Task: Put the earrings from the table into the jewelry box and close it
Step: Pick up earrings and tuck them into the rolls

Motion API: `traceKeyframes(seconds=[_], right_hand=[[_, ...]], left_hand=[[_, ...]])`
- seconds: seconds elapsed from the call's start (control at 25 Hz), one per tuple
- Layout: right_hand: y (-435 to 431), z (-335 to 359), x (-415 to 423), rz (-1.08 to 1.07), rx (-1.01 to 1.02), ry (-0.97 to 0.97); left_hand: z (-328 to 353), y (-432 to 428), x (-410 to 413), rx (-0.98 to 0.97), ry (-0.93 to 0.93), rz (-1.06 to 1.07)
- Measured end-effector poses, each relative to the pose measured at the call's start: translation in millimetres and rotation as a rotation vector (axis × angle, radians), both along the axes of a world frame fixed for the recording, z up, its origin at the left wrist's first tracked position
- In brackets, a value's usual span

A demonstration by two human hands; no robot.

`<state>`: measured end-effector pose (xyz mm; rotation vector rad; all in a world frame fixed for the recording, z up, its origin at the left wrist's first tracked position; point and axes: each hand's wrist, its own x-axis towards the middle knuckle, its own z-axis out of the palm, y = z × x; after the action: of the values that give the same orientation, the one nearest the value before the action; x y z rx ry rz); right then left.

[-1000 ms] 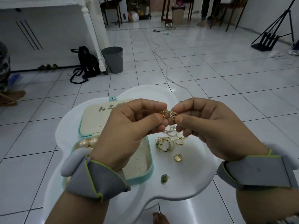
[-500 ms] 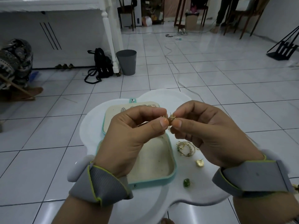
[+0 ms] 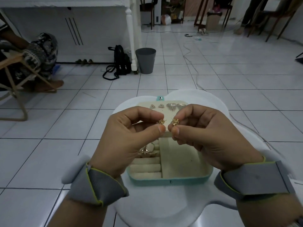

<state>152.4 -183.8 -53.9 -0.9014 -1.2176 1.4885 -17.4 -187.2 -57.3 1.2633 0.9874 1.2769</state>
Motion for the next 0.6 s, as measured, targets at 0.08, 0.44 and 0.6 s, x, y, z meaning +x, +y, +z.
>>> traceKeyframes(seconds=[0.08, 0.44, 0.6], right_hand=[[-1.5, -0.4, -8.9, 0.004, 0.028, -0.129], [-15.5, 0.8, -19.7, 0.035, 0.283, -0.789], [-16.8, 3.7, -16.4, 0.032, 0.278, -0.83]], left_hand=[[-1.9, -1.7, -17.5, 0.048, 0.125, 0.049], [-16.3, -15.5, -58.4, 0.218, 0.717, -0.082], [-20.0, -15.3, -56.4, 0.337, 0.909, -0.128]])
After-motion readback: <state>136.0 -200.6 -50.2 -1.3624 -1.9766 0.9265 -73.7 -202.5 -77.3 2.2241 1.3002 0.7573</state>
